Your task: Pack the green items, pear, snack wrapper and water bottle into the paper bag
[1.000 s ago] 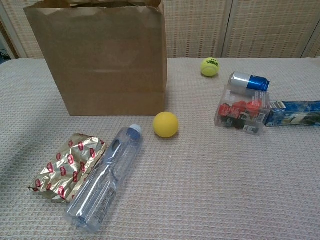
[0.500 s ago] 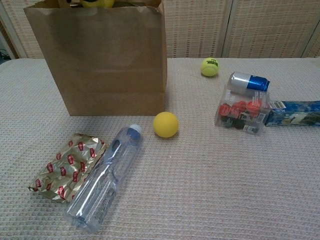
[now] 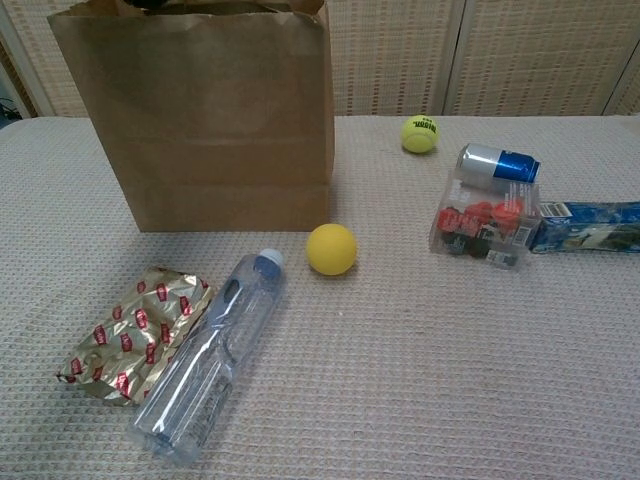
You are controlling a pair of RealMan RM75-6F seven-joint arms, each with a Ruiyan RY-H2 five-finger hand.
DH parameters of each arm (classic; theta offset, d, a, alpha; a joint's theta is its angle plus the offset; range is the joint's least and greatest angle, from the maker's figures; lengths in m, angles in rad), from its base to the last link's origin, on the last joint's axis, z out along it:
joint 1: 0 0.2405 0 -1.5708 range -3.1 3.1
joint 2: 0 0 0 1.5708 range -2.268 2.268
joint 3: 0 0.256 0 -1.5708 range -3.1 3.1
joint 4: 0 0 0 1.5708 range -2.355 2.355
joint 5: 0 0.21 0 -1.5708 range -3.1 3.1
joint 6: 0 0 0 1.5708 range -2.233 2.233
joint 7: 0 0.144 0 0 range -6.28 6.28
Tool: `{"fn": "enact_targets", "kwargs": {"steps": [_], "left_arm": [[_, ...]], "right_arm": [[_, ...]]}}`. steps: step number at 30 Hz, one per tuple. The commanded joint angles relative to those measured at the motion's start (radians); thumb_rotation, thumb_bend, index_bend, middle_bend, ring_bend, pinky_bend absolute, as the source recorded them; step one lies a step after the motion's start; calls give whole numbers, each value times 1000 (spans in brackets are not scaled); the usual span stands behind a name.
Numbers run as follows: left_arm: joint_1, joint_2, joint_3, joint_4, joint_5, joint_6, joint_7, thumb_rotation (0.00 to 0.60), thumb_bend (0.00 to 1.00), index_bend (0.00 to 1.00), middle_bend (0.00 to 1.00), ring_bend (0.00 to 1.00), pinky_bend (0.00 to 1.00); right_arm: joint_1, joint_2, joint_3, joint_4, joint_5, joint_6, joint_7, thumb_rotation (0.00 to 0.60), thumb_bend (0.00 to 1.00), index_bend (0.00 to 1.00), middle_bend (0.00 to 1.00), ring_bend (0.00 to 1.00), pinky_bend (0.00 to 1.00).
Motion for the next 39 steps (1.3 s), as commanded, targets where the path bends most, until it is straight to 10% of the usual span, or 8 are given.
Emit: {"fn": "enact_targets", "kwargs": {"steps": [1, 8, 20, 27, 39], "left_arm": [[82, 68, 50, -55, 128, 41, -65, 600, 430, 231, 101, 121, 345], [286, 166, 185, -46, 431, 186, -262, 600, 564, 621, 602, 562, 718], [478, 197, 509, 363, 1039, 316, -396, 600, 508, 533, 536, 521, 661], [533, 192, 574, 156, 880, 116, -337, 600, 353, 35, 7, 10, 177], [564, 39, 509, -54, 541, -30, -113, 600, 351, 0, 0, 0, 76]], "right_arm": [[-3, -2, 1, 4, 0, 4, 0, 600, 76, 0, 0, 0, 0], [-7, -9, 1, 7, -5, 9, -13, 600, 76, 0, 0, 0, 0], [-5, -18, 7, 0, 3, 0, -32, 600, 76, 0, 0, 0, 0], [-2, -18, 7, -6, 3, -7, -40, 600, 76, 0, 0, 0, 0], [1, -11, 3, -1, -5, -6, -18, 600, 75, 0, 0, 0, 0]]}}
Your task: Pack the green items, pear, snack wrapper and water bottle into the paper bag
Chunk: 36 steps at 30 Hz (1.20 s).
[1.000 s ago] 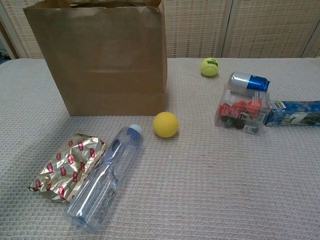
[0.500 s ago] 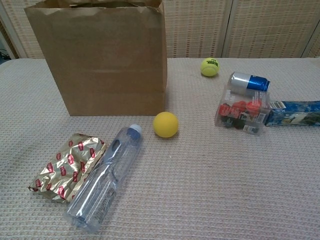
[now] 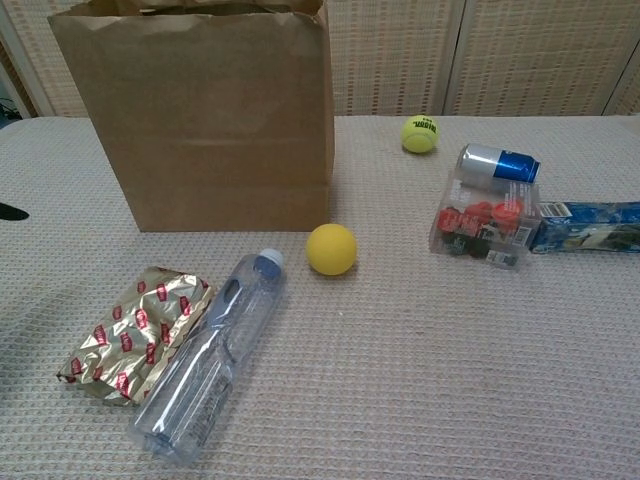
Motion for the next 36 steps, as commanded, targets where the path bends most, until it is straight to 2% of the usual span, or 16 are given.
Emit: {"fn": "enact_targets", "kwargs": {"steps": [1, 6, 14, 24, 36], "left_arm": [[18, -73, -29, -45, -87, -42, 73, 600, 351, 0, 0, 0, 75], [22, -94, -38, -43, -116, -47, 80, 600, 352, 0, 0, 0, 73], [18, -181, -56, -4, -166, -73, 109, 600, 350, 0, 0, 0, 54], [30, -260, -57, 41, -171, -70, 123, 600, 350, 0, 0, 0, 48], [36, -315, -57, 71, -143, -71, 106, 600, 348, 0, 0, 0, 36]], "right_arm": [[-1, 1, -1, 2, -2, 2, 3, 600, 75, 0, 0, 0, 0], [-1, 2, -2, 3, -3, 4, 5, 600, 76, 0, 0, 0, 0], [-3, 2, -5, 5, -4, 6, 7, 600, 76, 0, 0, 0, 0], [-2, 4, -6, 3, -6, 5, 8, 600, 76, 0, 0, 0, 0], [-1, 3, -7, 2, -6, 2, 5, 600, 76, 0, 0, 0, 0]]}}
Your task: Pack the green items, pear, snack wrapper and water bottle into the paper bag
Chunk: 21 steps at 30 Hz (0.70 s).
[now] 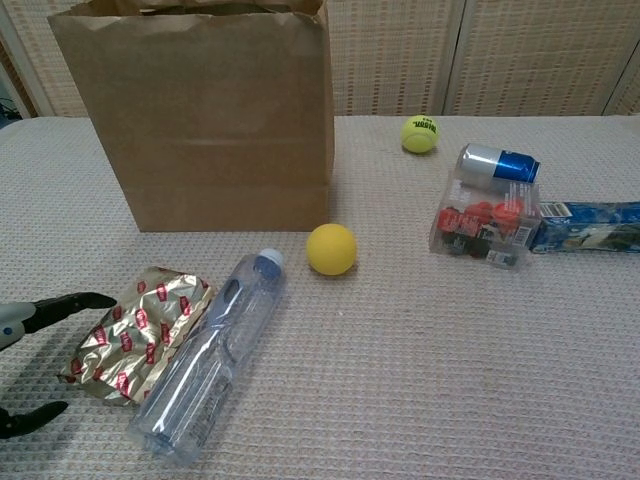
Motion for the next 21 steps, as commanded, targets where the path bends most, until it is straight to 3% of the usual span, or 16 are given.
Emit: {"fn": "enact_targets", "kwargs": {"steps": [1, 21], "left_arm": [[-1, -17, -5, 6, 21, 6, -4, 600, 349, 0, 0, 0, 36], [-18, -120, -23, 90, 72, -1, 16, 600, 350, 0, 0, 0, 33]], "right_arm": [[0, 0, 0, -1, 1, 0, -1, 600, 76, 0, 0, 0, 0], [4, 5, -1, -7, 2, -7, 1, 600, 76, 0, 0, 0, 0]]}}
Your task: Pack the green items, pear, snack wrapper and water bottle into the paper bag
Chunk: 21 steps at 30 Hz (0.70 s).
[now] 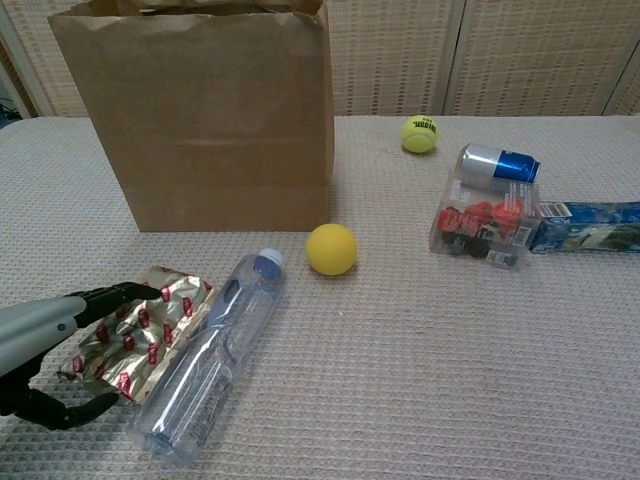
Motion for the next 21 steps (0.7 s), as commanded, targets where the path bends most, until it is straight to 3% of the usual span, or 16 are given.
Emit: {"fn": "enact_targets", "kwargs": {"steps": [1, 17, 21], "left_arm": [[-5, -12, -6, 8, 0, -5, 6, 600, 350, 0, 0, 0, 33], [-53, -73, -57, 58, -60, -48, 77, 600, 354, 0, 0, 0, 42], [-63, -90, -81, 83, -77, -40, 87, 600, 397, 3, 0, 0, 142]], "right_arm": [[0, 0, 0, -1, 0, -1, 1, 600, 76, 0, 0, 0, 0], [3, 4, -4, -2, -3, -5, 6, 600, 76, 0, 0, 0, 0], [4, 4, -4, -3, -3, -6, 5, 600, 76, 0, 0, 0, 0]]}}
